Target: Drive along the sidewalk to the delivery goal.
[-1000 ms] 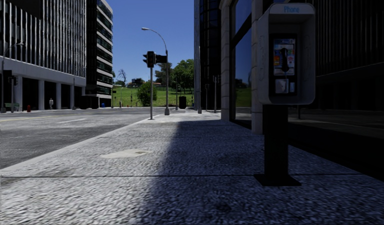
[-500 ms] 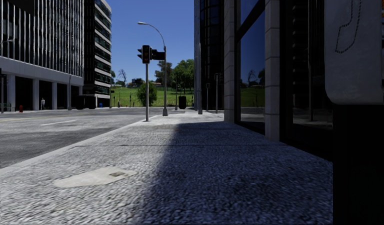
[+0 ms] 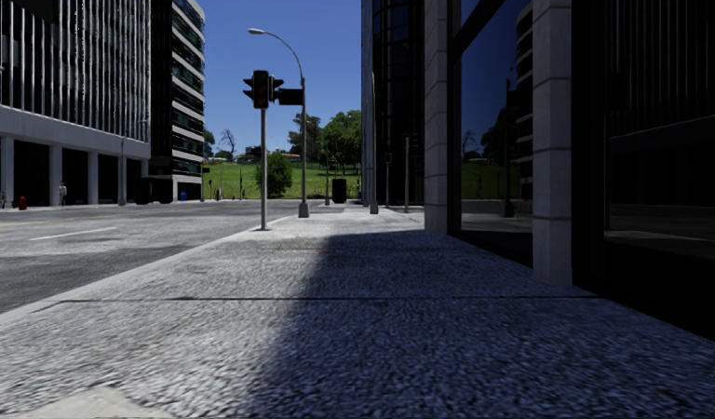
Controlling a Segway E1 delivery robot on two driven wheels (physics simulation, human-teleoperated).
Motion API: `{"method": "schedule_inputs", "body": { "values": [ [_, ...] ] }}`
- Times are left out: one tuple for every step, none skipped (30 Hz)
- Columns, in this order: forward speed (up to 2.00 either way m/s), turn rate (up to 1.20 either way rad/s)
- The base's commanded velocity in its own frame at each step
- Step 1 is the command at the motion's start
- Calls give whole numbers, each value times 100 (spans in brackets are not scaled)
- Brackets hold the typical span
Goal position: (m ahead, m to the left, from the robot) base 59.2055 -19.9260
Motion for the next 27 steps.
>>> {"method": "schedule_inputs", "body": {
  "values": [
    [200, 0],
    [200, 0],
    [200, 0],
    [200, 0],
    [200, 0],
    [200, 0],
    [200, 0],
    [200, 0],
    [200, 0],
    [200, 0],
    [200, 0],
    [200, 0],
    [200, 0],
    [200, 0],
    [200, 0],
    [200, 0],
    [200, 0],
    [200, 0],
    [200, 0],
    [200, 0],
    [200, 0],
    [200, 0],
    [200, 0],
    [200, 0],
    [200, 0],
    [200, 0],
    [200, 0]
  ]
}}
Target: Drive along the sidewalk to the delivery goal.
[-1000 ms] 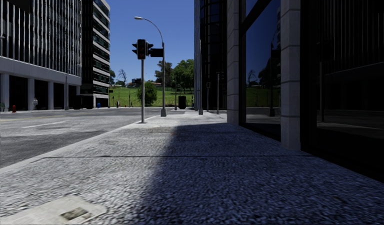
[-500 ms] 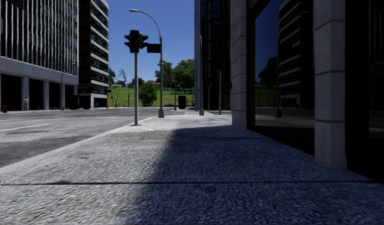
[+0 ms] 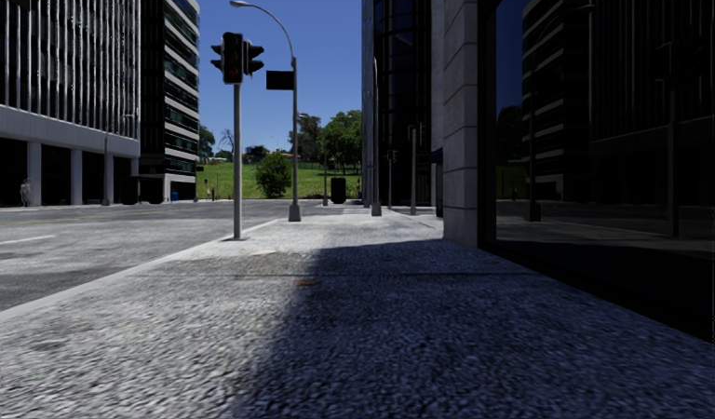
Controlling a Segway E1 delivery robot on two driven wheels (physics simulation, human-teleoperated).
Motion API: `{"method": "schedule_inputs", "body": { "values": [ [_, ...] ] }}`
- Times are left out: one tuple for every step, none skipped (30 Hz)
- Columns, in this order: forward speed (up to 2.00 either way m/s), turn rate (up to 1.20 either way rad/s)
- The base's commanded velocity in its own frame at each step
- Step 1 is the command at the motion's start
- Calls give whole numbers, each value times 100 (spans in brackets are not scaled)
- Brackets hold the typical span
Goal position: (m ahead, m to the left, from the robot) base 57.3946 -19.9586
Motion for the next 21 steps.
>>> {"method": "schedule_inputs", "body": {
  "values": [
    [200, 0],
    [200, 0],
    [200, 0],
    [200, 0],
    [200, 0],
    [200, 0],
    [200, 0],
    [200, 0],
    [200, 0],
    [200, 0],
    [200, 0],
    [200, 0],
    [200, 0],
    [200, 0],
    [200, 0],
    [200, 0],
    [200, 0],
    [200, 0],
    [200, 0],
    [200, 0],
    [200, 0]
  ]
}}
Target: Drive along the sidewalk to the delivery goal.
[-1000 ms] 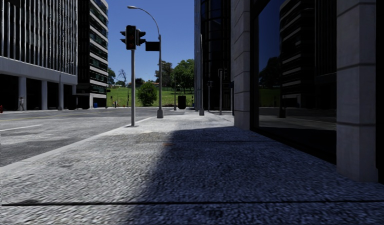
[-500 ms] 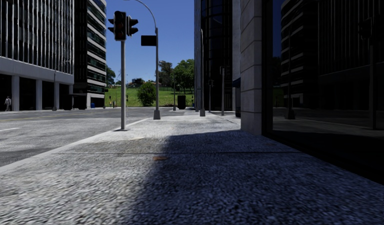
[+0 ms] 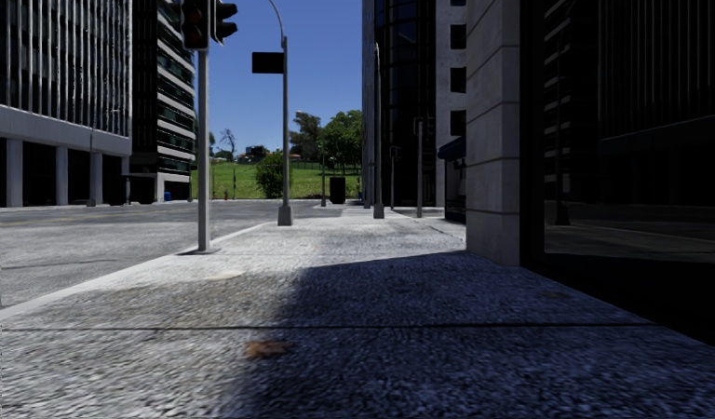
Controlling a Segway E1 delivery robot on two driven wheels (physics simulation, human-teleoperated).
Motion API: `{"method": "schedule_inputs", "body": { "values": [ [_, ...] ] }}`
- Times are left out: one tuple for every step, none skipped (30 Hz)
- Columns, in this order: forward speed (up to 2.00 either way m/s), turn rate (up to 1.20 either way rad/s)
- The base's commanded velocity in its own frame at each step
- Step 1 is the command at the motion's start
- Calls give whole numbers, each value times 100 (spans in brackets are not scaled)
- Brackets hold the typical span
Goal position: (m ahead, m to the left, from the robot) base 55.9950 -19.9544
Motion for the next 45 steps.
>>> {"method": "schedule_inputs", "body": {
  "values": [
    [200, 0],
    [200, 0],
    [200, 0],
    [200, 0],
    [200, 0],
    [200, 0],
    [200, 0],
    [200, 0],
    [200, 0],
    [200, 0],
    [200, 0],
    [200, 0],
    [200, 0],
    [200, 0],
    [200, 0],
    [200, 0],
    [200, 0],
    [200, 0],
    [200, 0],
    [200, 0],
    [200, 0],
    [200, 0],
    [200, 0],
    [200, 0],
    [200, 0],
    [200, 0],
    [200, 0],
    [200, 0],
    [200, 0],
    [200, 0],
    [200, 0],
    [200, 0],
    [200, 0],
    [200, 0],
    [200, 0],
    [200, 0],
    [200, 0],
    [200, 0],
    [200, 0],
    [200, 0],
    [200, 16],
    [200, 16],
    [200, 26],
    [200, 27],
    [200, 28]
  ]
}}
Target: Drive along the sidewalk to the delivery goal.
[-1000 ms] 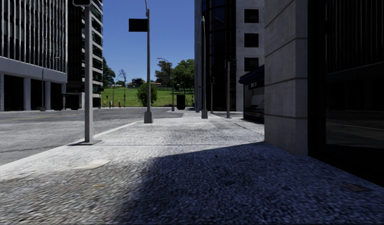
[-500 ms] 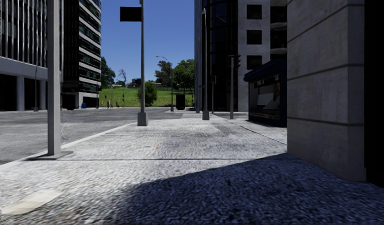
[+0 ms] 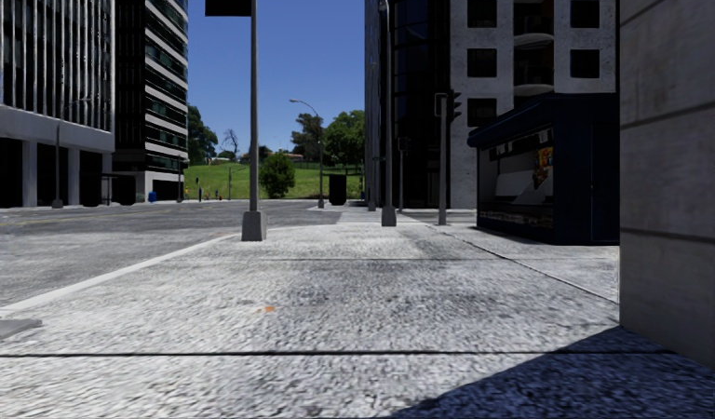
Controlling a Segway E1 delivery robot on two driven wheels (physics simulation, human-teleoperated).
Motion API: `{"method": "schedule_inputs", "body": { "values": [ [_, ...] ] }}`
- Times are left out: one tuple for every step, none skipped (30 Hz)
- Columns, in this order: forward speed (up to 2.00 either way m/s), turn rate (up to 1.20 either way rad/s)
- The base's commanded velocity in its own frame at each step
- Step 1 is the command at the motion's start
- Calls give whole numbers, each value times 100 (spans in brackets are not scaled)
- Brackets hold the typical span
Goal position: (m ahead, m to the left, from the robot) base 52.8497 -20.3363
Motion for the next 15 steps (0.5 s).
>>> {"method": "schedule_inputs", "body": {
  "values": [
    [200, 16],
    [200, 0],
    [200, 0],
    [200, 0],
    [200, 0],
    [200, 0],
    [200, 0],
    [200, 0],
    [200, 0],
    [200, 0],
    [200, 0],
    [200, 0],
    [200, 0],
    [200, 0],
    [200, 0]
  ]
}}
